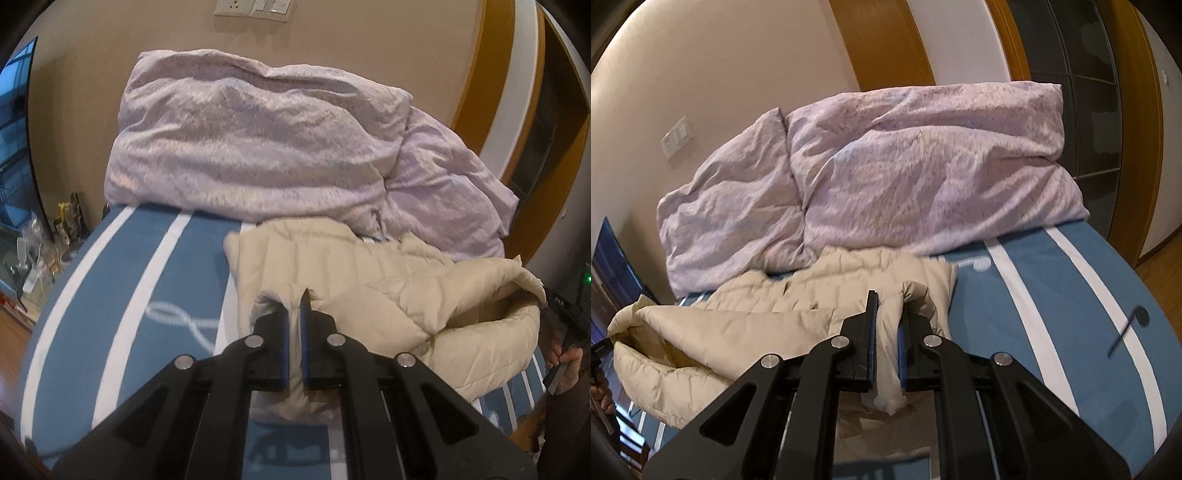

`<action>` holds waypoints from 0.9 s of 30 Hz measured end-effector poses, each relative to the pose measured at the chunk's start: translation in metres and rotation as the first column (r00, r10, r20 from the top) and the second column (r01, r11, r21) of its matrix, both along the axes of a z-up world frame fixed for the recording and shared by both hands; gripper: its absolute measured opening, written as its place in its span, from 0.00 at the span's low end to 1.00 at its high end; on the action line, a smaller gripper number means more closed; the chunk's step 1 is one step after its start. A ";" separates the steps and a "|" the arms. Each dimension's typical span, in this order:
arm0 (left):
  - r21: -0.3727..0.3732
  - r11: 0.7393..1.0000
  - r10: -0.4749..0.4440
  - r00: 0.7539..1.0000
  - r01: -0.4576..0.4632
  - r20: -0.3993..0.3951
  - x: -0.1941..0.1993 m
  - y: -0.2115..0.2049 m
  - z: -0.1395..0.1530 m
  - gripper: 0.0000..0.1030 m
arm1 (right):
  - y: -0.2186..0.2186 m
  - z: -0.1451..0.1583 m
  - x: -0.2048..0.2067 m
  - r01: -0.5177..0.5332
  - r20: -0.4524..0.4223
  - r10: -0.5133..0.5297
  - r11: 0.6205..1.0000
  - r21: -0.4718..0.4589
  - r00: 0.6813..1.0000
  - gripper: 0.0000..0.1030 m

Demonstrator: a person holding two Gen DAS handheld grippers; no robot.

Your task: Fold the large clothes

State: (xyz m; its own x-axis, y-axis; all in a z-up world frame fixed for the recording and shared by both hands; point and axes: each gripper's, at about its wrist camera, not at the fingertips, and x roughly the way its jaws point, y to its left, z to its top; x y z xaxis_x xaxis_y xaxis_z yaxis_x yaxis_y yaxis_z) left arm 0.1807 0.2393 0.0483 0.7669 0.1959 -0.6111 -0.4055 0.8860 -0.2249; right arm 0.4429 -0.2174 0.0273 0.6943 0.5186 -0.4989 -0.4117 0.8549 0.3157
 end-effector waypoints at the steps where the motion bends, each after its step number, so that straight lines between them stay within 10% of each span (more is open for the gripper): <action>1: 0.005 1.000 0.002 1.000 -0.002 -0.001 0.008 0.003 0.000 0.05 | 0.006 -0.002 0.010 0.008 0.003 -0.008 1.000 -0.011 1.000 0.09; 21: -0.064 0.992 0.099 0.988 -0.107 -0.117 0.154 0.082 -0.076 0.10 | 0.063 -0.070 0.141 0.064 -0.200 -0.054 0.997 0.044 0.978 0.17; 24: -0.177 0.976 0.108 0.989 -0.124 -0.099 0.154 0.097 -0.079 0.16 | 0.047 -0.069 0.145 0.081 -0.265 -0.033 0.981 0.175 0.964 0.34; 27: -0.187 0.973 0.120 0.990 -0.132 -0.076 0.143 0.099 -0.068 0.38 | 0.029 -0.054 0.131 0.117 -0.218 -0.067 0.966 0.229 0.974 0.79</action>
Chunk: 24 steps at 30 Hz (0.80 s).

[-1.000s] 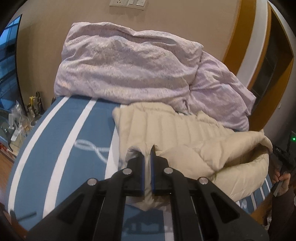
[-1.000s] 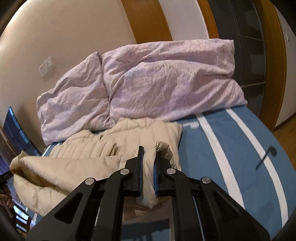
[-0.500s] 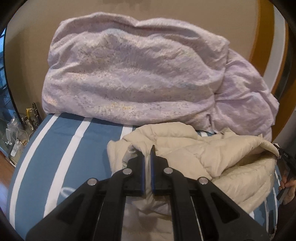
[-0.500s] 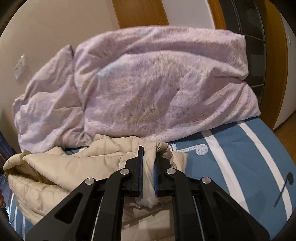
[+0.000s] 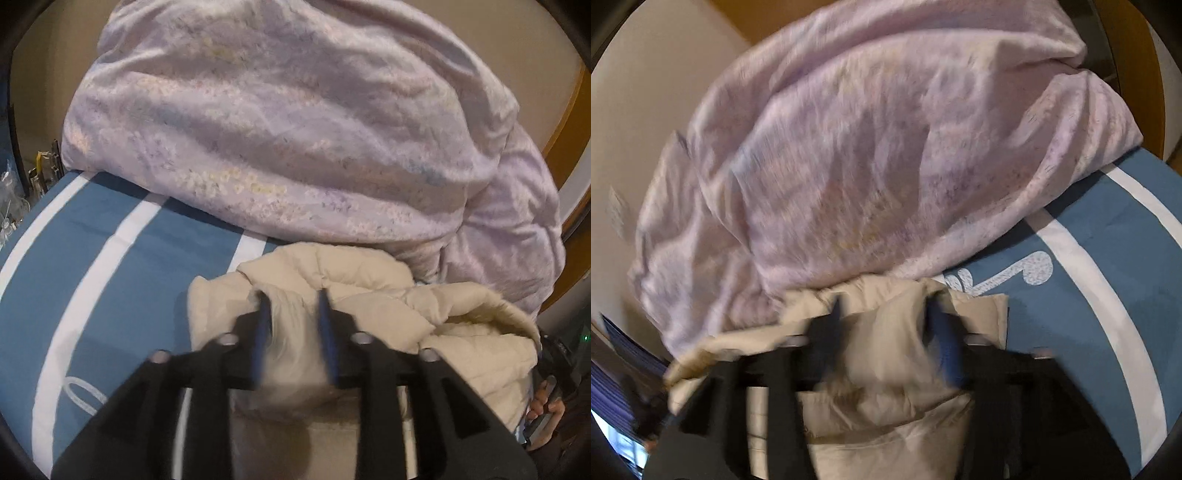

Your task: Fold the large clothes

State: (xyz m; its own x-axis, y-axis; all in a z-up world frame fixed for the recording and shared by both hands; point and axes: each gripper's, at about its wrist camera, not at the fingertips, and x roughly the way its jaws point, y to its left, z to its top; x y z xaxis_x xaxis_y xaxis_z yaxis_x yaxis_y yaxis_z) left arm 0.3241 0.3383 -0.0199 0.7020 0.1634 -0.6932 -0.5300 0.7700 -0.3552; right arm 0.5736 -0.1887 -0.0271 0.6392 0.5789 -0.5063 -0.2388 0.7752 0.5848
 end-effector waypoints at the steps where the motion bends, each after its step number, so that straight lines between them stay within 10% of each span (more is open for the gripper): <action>1: 0.020 1.000 0.009 1.000 -0.009 0.003 -0.005 -0.001 0.005 0.52 | -0.004 0.007 -0.008 0.012 0.041 -0.011 1.000 -0.015 0.999 0.81; 12: 0.109 0.993 -0.051 0.999 0.052 -0.012 -0.035 -0.038 0.026 0.64 | 0.010 0.018 -0.045 -0.044 0.094 0.064 0.979 -0.197 0.994 0.74; 24: 0.204 0.978 -0.019 0.997 0.034 -0.075 0.019 -0.060 -0.010 0.69 | 0.071 -0.024 -0.022 -0.026 0.086 0.071 0.897 -0.440 0.994 0.63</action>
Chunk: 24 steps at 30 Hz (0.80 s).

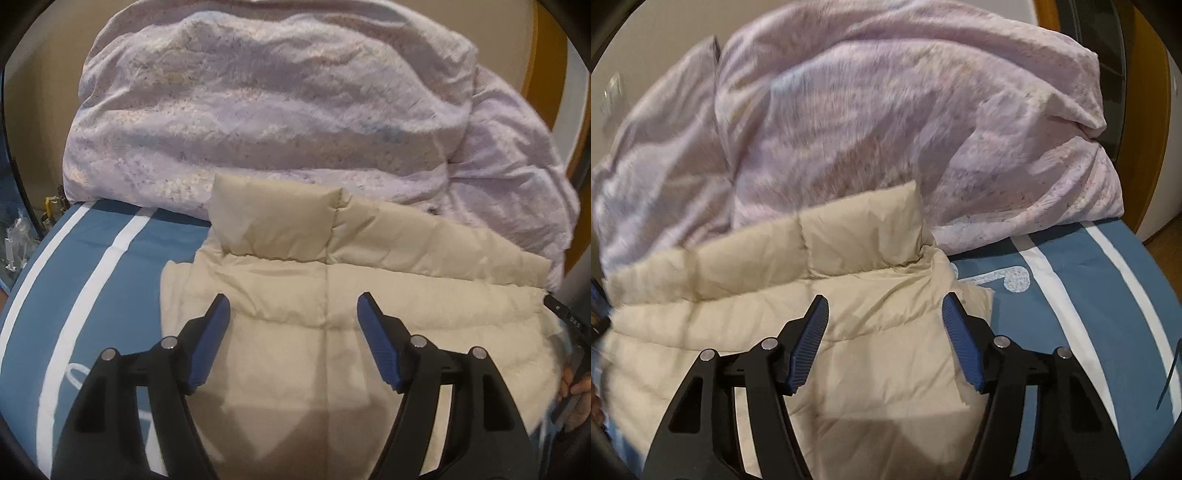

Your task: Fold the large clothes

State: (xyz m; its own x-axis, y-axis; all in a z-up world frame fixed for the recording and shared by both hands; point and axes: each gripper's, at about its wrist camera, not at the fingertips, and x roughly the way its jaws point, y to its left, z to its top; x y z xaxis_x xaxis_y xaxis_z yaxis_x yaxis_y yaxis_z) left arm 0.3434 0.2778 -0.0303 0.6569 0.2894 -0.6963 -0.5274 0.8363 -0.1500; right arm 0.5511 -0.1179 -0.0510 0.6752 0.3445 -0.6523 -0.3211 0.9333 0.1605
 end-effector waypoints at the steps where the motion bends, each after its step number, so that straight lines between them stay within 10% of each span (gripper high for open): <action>1: 0.021 1.000 0.012 1.000 -0.011 -0.011 0.004 0.001 -0.005 0.69 | 0.004 -0.006 0.003 0.004 0.000 -0.004 1.000 -0.025 1.000 0.62; 9: 0.139 0.989 0.059 0.997 -0.050 -0.059 0.024 0.004 -0.034 0.72 | 0.027 -0.028 0.014 0.011 0.012 -0.009 0.990 -0.140 1.000 0.63; 24: 0.071 0.996 0.061 0.986 -0.051 -0.155 0.041 0.019 -0.055 0.80 | 0.018 -0.046 0.040 -0.008 -0.101 -0.002 0.995 -0.103 0.995 0.65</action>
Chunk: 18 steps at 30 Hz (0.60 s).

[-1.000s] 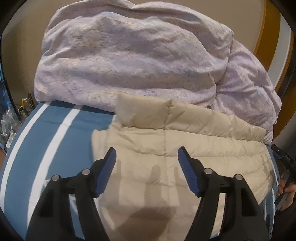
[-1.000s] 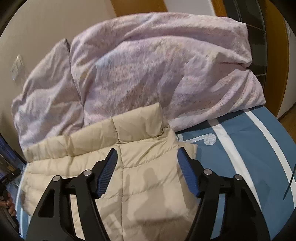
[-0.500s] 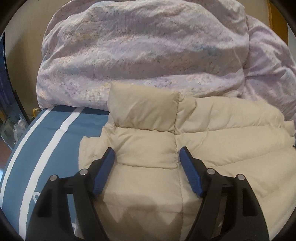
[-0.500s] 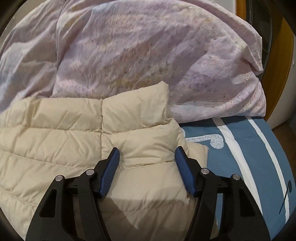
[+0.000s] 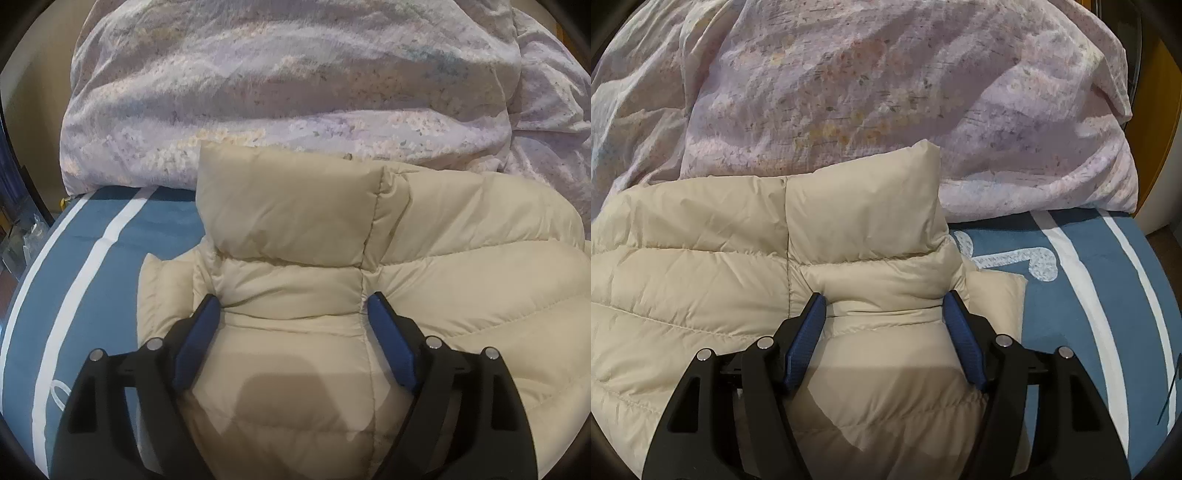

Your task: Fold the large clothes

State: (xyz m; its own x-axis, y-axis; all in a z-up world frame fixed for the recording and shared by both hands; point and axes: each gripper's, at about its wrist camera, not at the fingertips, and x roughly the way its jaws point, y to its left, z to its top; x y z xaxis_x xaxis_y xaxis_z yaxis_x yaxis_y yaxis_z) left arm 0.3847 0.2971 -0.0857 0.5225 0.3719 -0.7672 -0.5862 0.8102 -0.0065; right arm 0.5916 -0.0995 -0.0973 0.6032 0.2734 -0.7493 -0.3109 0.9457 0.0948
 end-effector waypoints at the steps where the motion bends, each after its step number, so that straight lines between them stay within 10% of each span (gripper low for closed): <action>1: -0.003 1.000 0.000 1.000 0.000 -0.002 0.000 0.000 -0.001 0.80 | -0.002 -0.001 0.002 0.000 -0.004 0.000 1.000 0.009 1.000 0.65; 13: -0.008 1.000 0.018 1.000 -0.018 -0.002 -0.006 0.002 0.000 0.81 | -0.012 0.006 -0.003 0.010 -0.019 -0.010 1.000 0.022 1.000 0.67; 18: -0.120 0.992 -0.023 0.996 0.034 0.087 -0.057 -0.001 0.027 0.73 | -0.051 0.039 -0.044 0.015 -0.036 -0.008 0.981 0.195 0.999 0.78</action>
State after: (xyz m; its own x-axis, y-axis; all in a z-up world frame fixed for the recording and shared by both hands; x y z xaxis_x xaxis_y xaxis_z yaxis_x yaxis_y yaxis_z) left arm 0.3273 0.2965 -0.0588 0.5973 0.2632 -0.7576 -0.5560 0.8167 -0.1546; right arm 0.5476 -0.1505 -0.0584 0.5813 0.4095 -0.7032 -0.2932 0.9115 0.2884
